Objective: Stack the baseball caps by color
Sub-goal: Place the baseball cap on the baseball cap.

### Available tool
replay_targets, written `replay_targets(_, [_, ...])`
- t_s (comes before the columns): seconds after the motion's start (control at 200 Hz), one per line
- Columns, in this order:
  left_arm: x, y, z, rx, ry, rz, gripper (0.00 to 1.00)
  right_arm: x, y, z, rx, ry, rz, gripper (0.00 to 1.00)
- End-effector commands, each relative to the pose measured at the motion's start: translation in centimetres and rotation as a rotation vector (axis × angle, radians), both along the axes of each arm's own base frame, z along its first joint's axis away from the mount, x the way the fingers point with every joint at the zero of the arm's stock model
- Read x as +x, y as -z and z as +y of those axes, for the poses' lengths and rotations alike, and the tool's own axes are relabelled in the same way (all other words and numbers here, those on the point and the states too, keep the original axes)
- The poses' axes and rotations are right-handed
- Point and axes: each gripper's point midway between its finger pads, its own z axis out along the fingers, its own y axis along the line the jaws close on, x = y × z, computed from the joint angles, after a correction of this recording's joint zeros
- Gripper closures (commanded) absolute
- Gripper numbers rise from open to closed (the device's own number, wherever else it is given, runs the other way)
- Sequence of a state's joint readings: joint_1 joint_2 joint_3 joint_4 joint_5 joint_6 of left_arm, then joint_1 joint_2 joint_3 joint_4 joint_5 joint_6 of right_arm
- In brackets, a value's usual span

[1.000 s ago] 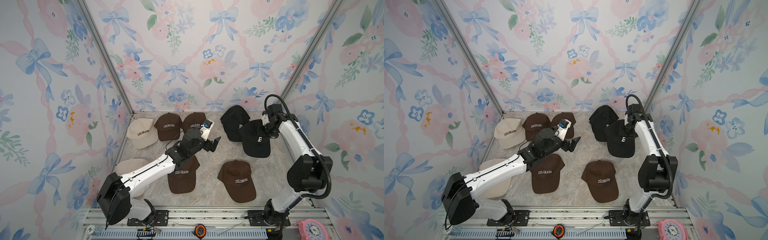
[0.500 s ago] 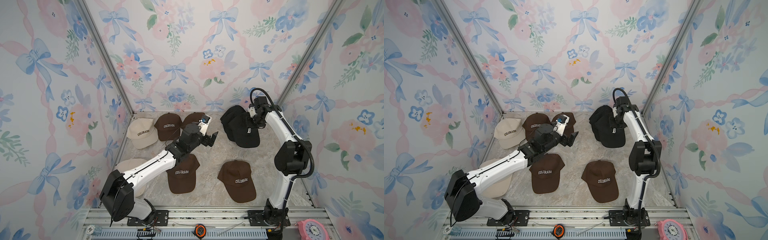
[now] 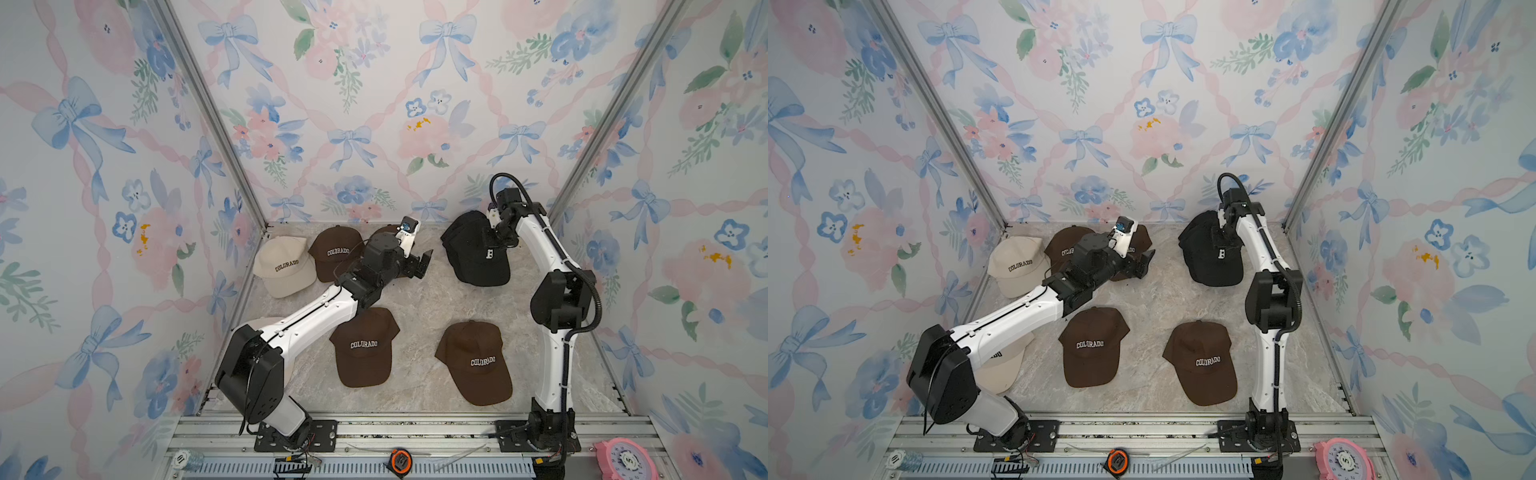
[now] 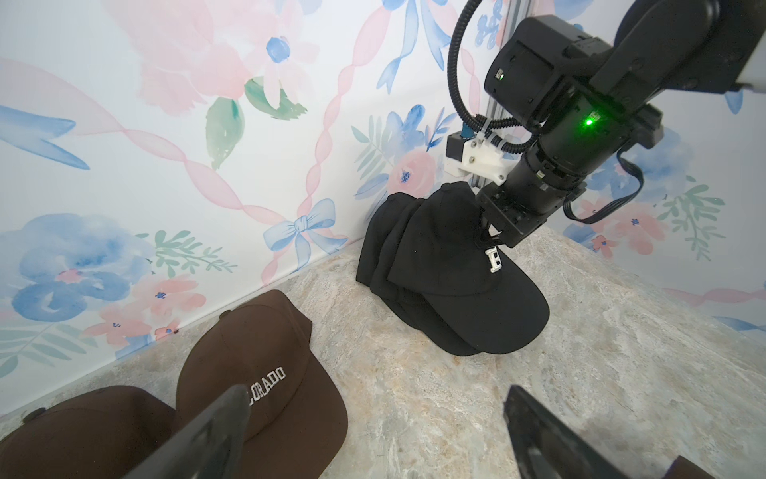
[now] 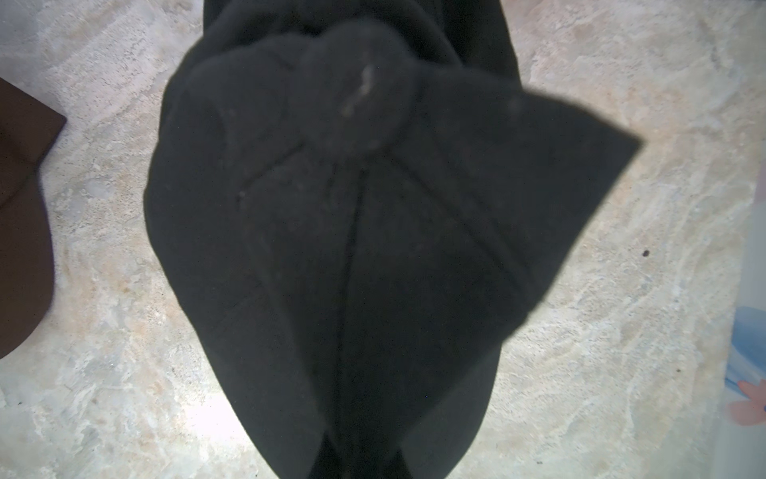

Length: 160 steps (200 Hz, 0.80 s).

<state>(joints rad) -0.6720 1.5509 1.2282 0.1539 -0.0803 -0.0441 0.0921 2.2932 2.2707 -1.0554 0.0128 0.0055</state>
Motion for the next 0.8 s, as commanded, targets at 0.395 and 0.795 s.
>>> replay_targets(0.395, [1.7, 0.7, -0.1, 0.023, 0.015, 0.029, 0.02, -0.2, 3.7, 0.6, -0.028, -0.014, 0.086, 0.80])
replay_targets(0.795, [1.7, 0.6, 0.4, 0.023, 0.007, 0.031, 0.02, 0.1, 5.0, -0.6, -0.037, 0.040, 0.096, 0.77])
